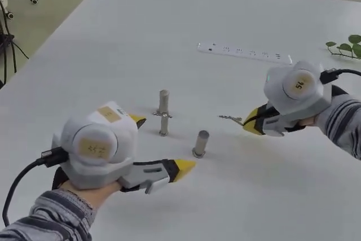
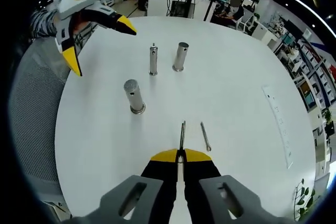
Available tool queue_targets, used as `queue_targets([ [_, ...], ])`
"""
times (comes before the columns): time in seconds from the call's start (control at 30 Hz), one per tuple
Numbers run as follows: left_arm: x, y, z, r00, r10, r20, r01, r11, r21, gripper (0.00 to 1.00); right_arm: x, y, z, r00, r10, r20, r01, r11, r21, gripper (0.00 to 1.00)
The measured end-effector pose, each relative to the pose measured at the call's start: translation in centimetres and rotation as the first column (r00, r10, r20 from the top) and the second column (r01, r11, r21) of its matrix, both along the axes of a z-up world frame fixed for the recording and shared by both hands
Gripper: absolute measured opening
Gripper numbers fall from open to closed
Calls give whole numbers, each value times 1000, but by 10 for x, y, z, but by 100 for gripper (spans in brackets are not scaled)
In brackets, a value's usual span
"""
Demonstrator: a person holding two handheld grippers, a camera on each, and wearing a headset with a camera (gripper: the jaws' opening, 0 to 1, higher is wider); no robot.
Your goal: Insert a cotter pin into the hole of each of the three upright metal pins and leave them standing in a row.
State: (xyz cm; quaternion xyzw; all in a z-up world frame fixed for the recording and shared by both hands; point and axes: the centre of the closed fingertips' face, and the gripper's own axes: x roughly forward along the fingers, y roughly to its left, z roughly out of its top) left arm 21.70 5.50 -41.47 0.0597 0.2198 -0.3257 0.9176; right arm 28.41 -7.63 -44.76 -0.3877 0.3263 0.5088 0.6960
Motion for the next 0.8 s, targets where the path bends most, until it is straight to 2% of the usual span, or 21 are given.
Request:
queue_targets([
  [0.1, -2, -7, 3, 1000, -22, 2, 22, 1000, -3, 67, -6, 4, 4, 1000, 19, 8, -19, 1000, 18, 0],
  [0.13, -2, -8, 3, 1000, -25, -2, 25, 1000, -6, 66, -4, 6, 3, 1000, 27, 11, -28, 999, 25, 0],
  [0.2, -6, -14, 3, 999, -42, -22, 41, 999, -25, 65, -11, 10, 6, 998, 58, 26, -59, 998, 31, 0],
  [0.3, -8, -20, 4, 998, -53, -34, 52, 998, -44, 61, -21, 17, 11, 994, 99, 47, -100, 994, 37, 0],
  [0.5, -13, -34, 7, 995, -83, -59, 78, 994, -72, 54, -44, 32, 17, 975, 204, 85, -208, 977, 44, 0],
  [0.8, -15, -41, 9, 991, -90, -95, 79, 990, -115, 41, -67, 48, 23, 948, 295, 118, -304, 951, 65, 0],
])
